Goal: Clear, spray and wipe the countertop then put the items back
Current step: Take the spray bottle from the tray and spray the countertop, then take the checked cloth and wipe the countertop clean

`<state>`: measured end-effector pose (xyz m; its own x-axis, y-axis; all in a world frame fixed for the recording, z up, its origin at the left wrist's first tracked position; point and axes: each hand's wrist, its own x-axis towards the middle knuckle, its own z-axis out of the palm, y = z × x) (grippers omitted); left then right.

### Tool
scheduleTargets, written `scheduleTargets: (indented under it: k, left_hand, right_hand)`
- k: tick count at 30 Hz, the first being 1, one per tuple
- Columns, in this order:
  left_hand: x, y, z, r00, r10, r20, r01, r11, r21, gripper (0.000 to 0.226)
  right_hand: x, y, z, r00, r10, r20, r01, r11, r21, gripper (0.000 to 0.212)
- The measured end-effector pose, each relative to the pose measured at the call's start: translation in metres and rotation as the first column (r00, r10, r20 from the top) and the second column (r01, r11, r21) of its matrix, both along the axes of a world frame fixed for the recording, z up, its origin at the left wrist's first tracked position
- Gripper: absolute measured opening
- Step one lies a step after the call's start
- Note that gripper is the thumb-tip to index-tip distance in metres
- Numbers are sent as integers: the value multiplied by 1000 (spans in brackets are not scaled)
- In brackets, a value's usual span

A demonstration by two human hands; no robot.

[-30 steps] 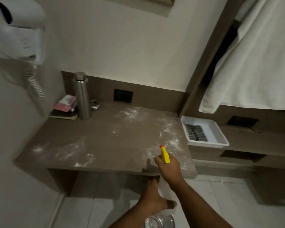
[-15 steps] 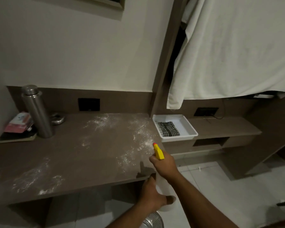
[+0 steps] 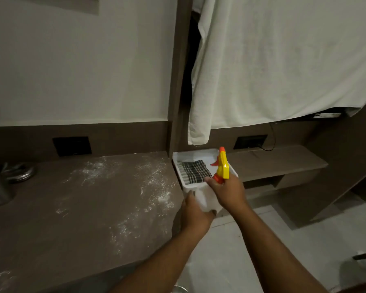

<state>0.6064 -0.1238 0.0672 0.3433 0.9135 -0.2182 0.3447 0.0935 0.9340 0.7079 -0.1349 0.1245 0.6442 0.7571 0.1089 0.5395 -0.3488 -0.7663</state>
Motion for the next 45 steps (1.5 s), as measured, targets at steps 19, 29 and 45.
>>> scheduleTargets:
  k: [19,29,45]
  left_hand:
    - [273,235,-50,899,396,189,-201,754,-625,28]
    - [204,250,-99,749,-76,-659,120,992,23,32]
    - [144,255,-98,558,-205,-804,487,865,117,30]
  right_hand:
    - [279,256,-120,972,183,-150,-206,965,-160,19]
    - [264,225,-148,981,34,-190,-82,964,-251,39]
    - [207,230,-168,781,-107,-615,-98,952,-290,18]
